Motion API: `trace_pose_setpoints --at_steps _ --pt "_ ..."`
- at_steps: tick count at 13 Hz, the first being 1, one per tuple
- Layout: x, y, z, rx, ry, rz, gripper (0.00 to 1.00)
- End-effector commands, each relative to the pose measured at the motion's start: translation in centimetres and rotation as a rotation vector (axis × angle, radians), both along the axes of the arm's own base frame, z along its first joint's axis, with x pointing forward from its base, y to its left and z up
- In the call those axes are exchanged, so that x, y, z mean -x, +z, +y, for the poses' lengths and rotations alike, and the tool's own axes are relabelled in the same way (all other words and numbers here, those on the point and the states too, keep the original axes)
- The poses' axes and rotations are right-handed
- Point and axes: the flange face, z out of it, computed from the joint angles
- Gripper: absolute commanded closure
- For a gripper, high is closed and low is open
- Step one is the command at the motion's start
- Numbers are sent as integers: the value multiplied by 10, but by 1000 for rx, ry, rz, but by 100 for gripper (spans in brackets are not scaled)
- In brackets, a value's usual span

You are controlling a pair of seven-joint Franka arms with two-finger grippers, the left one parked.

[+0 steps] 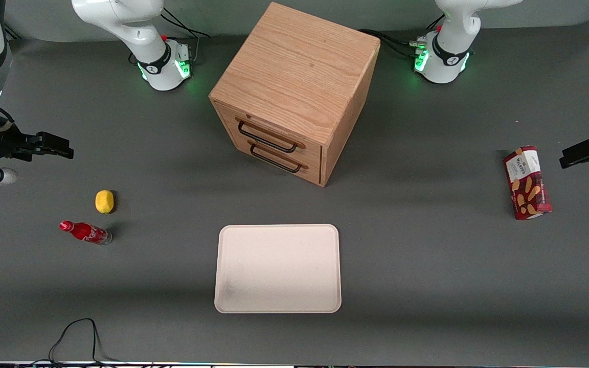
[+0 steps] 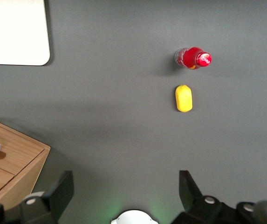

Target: Place coke bottle on tray

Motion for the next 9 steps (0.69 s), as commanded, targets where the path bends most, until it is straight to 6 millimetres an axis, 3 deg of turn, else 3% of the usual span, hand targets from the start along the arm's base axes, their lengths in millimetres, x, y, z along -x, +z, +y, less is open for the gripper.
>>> trace_pose_setpoints --at_steps 1,6,9 --pt "-3 11 0 -15 14 -9 0" --pt "-3 15 -6 -6 6 -18 0" --pt "-4 19 -21 -4 -12 -28 0"
